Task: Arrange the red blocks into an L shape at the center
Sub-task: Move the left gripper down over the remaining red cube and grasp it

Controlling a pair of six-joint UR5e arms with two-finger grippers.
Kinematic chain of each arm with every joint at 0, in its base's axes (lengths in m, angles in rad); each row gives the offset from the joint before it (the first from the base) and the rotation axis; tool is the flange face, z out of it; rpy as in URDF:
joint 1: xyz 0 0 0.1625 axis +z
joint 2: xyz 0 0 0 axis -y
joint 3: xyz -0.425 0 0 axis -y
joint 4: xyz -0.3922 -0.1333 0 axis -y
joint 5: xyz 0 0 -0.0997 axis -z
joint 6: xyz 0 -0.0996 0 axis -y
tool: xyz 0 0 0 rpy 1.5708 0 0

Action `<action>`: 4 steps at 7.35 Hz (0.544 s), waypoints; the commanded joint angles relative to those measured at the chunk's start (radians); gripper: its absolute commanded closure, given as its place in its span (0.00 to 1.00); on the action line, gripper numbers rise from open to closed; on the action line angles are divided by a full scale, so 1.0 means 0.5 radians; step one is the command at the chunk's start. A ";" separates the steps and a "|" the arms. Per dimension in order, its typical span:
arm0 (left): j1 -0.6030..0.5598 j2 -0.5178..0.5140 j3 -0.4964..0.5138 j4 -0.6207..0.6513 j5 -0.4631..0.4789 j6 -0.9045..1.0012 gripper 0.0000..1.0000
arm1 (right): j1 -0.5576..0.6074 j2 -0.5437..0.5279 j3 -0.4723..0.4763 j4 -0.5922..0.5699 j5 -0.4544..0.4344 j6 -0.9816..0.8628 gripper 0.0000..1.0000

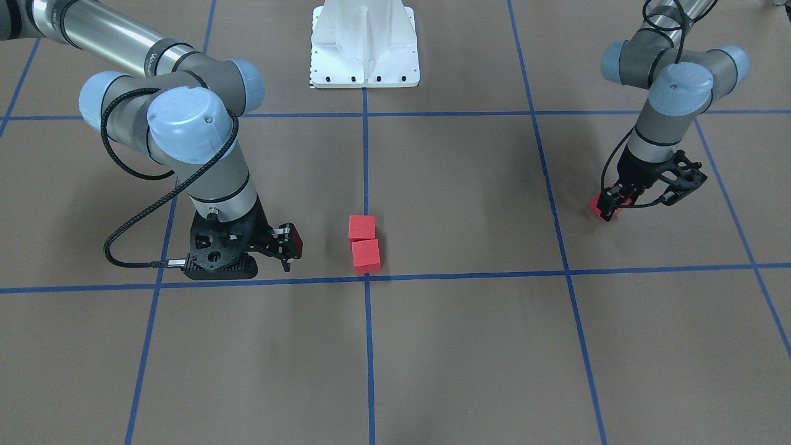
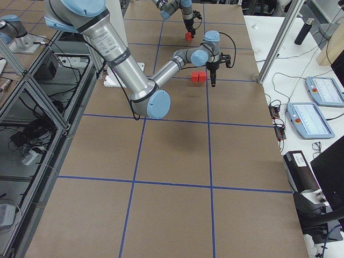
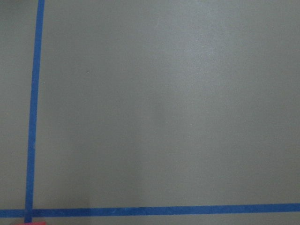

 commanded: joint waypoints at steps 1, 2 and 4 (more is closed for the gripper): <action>-0.005 0.098 -0.178 0.009 -0.008 -0.003 1.00 | -0.007 0.003 0.000 0.000 -0.014 -0.001 0.01; -0.009 0.081 -0.246 0.067 -0.023 -0.003 1.00 | -0.007 0.003 0.000 0.000 -0.014 -0.004 0.01; -0.006 -0.349 -0.265 0.635 -0.017 -0.006 1.00 | -0.004 0.000 -0.003 0.000 -0.014 -0.010 0.01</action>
